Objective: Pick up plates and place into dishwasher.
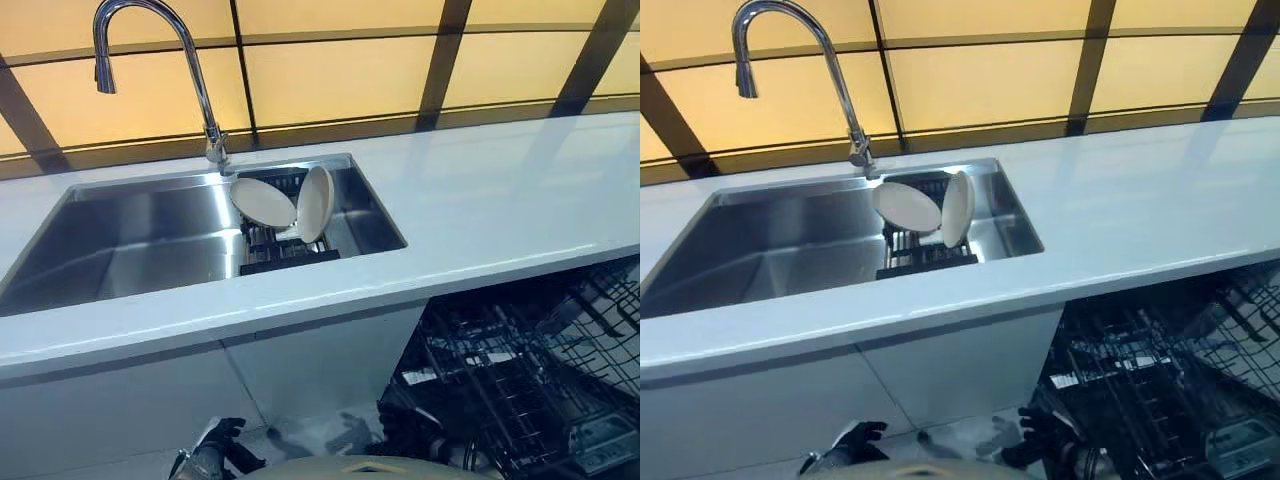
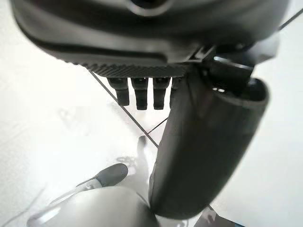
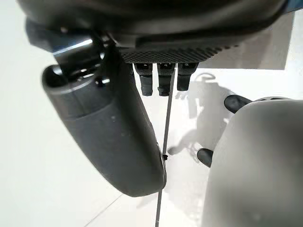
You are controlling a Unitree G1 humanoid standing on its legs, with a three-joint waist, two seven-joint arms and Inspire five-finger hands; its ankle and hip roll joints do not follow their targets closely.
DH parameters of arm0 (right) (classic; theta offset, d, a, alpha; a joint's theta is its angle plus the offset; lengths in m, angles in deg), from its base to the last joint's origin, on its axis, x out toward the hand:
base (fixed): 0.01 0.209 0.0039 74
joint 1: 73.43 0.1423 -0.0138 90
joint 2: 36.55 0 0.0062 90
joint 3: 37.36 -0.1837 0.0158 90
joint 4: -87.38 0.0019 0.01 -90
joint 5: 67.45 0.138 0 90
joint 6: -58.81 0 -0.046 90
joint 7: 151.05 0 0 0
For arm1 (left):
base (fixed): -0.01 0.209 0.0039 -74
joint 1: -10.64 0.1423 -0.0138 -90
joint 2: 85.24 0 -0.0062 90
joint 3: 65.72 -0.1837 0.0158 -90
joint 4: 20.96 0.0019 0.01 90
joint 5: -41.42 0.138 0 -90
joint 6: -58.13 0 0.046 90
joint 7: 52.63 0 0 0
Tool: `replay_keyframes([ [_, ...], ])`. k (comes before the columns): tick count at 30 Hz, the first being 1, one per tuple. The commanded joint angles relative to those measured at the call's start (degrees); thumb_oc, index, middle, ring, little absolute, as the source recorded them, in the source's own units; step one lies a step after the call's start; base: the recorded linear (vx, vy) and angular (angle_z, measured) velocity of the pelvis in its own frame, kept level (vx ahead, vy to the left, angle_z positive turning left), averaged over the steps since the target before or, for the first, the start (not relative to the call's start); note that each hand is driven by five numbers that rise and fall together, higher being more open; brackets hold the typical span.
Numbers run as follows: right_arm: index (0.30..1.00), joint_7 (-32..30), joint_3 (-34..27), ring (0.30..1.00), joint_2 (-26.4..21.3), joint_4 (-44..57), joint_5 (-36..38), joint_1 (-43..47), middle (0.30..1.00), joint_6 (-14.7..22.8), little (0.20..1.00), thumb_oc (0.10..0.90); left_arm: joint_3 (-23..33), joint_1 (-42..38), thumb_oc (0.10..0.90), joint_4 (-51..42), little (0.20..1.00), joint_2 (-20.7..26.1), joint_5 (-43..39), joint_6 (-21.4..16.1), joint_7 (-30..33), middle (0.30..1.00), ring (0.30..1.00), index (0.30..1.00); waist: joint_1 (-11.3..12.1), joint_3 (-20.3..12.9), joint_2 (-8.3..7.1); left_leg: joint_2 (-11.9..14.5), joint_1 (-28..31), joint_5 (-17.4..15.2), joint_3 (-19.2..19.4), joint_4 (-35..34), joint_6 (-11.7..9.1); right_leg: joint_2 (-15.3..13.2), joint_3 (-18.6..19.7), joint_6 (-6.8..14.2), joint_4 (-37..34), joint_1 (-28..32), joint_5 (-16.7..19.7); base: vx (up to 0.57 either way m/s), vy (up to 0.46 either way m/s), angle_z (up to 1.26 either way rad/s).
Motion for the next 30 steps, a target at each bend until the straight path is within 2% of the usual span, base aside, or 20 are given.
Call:
replay_keyframes([
  [1,0.9,0.62,0.48,0.9,2.03,-2.35,1.01,1.94,0.9,1.92,0.9,0.8,-0.51,-1.65,0.8,4.52,0.9,-0.47,2.02,0.08,-0.04,0.9,0.9,0.9,1.03,2.95,-0.26,-6.07,2.34,-9.34,4.74,0.42,4.61,3.21,1.75,-0.15,0.65,1.35,-6.31,0.02,-0.017,-0.17],
  [4,0.9,0.86,0.25,0.9,1.98,-2.28,1.09,1.91,0.9,1.77,0.9,0.8,-0.45,-1.64,0.8,4.35,0.9,-0.46,1.0,-0.59,-0.44,0.9,0.9,0.9,0.96,2.92,-0.1,-6.08,2.26,-9.31,4.82,0.42,4.6,3.18,1.74,-0.08,0.65,1.23,-6.26,0.0,0.0,0.0],
  [7,0.9,0.86,0.39,0.9,1.9,-2.0,1.52,2.04,0.9,1.35,0.9,0.8,-0.58,-1.82,0.8,4.0,0.9,-0.46,-0.29,0.27,-2.92,0.9,0.9,0.9,0.8,3.08,0.02,-6.05,2.2,-9.28,4.94,0.42,4.56,3.2,1.95,-0.06,0.65,1.11,-6.2,0.0,0.0,0.0],
  [10,0.9,1.33,0.21,0.9,1.58,-1.79,1.61,2.42,0.9,0.66,0.9,0.8,-1.56,-2.37,0.8,2.9,0.9,-0.4,0.17,-3.4,-8.23,0.9,0.9,0.9,0.55,3.21,0.28,-5.96,2.16,-9.39,5.3,0.42,4.56,3.21,2.08,0.06,0.65,0.99,-6.15,0.0,0.0,0.0],
  [12,0.9,1.59,0.17,0.9,1.29,-1.72,1.64,2.56,0.9,0.51,0.9,0.8,-2.16,-2.53,0.8,2.34,0.9,-0.28,0.84,-4.26,-9.91,0.9,0.9,0.9,0.48,3.24,0.41,-5.93,2.12,-9.41,5.4,0.42,4.52,3.23,2.17,0.08,0.65,0.93,-6.14,0.0,0.0,0.0],
  [14,0.9,1.94,0.25,0.9,0.7,-1.5,1.44,2.87,0.9,0.19,0.9,0.8,-3.91,-3.08,0.8,1.11,0.9,0.37,-0.63,-4.67,-13.85,0.9,0.9,0.9,0.2,3.31,0.76,-5.85,2.05,-9.45,5.73,0.42,4.49,3.27,2.36,0.18,0.65,0.82,-6.1,0.0,0.0,0.0],
  [18,0.9,2.19,0.43,0.9,0.35,-1.34,0.88,3.13,0.9,-0.16,0.9,0.8,-4.63,-4.31,0.8,0.5,0.9,1.35,-2.78,-0.56,-20.8,0.9,0.9,0.9,-0.35,3.23,1.27,-5.73,2.0,-9.48,6.25,0.42,4.47,3.27,2.57,0.35,0.65,0.67,-6.0,-0.01,0.004,-0.02],
  [19,0.9,2.27,0.58,0.9,0.26,-1.2,0.18,3.21,0.9,-0.45,0.9,0.8,-5.07,-4.95,0.8,-0.09,0.9,1.9,-2.63,0.0,-27.4,0.9,0.9,0.9,-0.74,3.13,1.63,-5.72,1.94,-9.51,6.6,0.42,4.44,3.21,2.73,0.46,0.65,0.57,-5.94,-0.01,0.03,0.0],
  [22,0.9,2.49,0.47,0.9,-0.39,-1.12,-0.8,3.4,0.9,-0.64,0.9,0.8,-7.12,-5.69,0.8,-1.84,0.9,2.95,-3.56,-3.82,-35.82,0.9,0.9,0.9,-1.32,3.08,2.34,-5.68,1.89,-9.55,7.08,0.42,4.46,3.17,3.09,0.64,0.65,0.39,-5.81,0.0,0.036,0.0],
  [24,0.9,2.48,0.12,0.9,-1.02,-0.57,-1.61,3.21,0.9,-0.89,0.9,0.8,-8.65,-6.33,0.8,-7.58,0.9,4.01,-5.36,-4.79,-43.2,0.9,0.9,0.9,-1.66,3.12,3.08,-5.72,1.9,-9.62,7.35,0.42,4.5,3.13,3.37,0.85,0.65,0.32,-5.72,0.0,0.043,-0.01],
  [26,0.9,2.28,0.12,0.9,-1.25,-0.03,-1.74,3.1,0.9,-1.25,0.9,0.8,-10.2,-6.59,0.8,-12.84,0.9,5.28,-6.18,-3.55,-46.69,0.9,0.9,0.9,-1.87,3.26,3.52,-5.72,1.84,-9.54,7.38,0.42,4.54,3.11,3.53,0.94,0.65,0.24,-5.62,0.0,0.037,-0.02],
  [27,0.9,2.27,0.29,0.9,-1.72,0.65,-1.99,2.92,0.9,-1.59,0.9,0.8,-11.38,-6.66,0.8,-19.04,0.9,7.29,-7.04,-2.56,-50.34,0.9,0.9,0.9,-1.95,3.42,3.89,-5.74,1.74,-9.5,7.37,0.42,4.57,3.07,3.64,1.01,0.66,0.15,-5.58,-0.01,0.033,-0.02],
  [30,0.9,2.04,0.61,0.9,-1.99,1.4,-1.94,2.51,0.9,-1.69,0.9,0.8,-12.38,-7.3,0.8,-26.62,0.9,10.16,-9.25,0.37,-54.02,0.9,0.9,0.9,-1.94,3.67,4.18,-5.83,1.7,-9.47,7.16,0.42,4.68,3.02,3.7,1.13,0.83,0.0,-5.53,0.0,0.01,0.0],
])
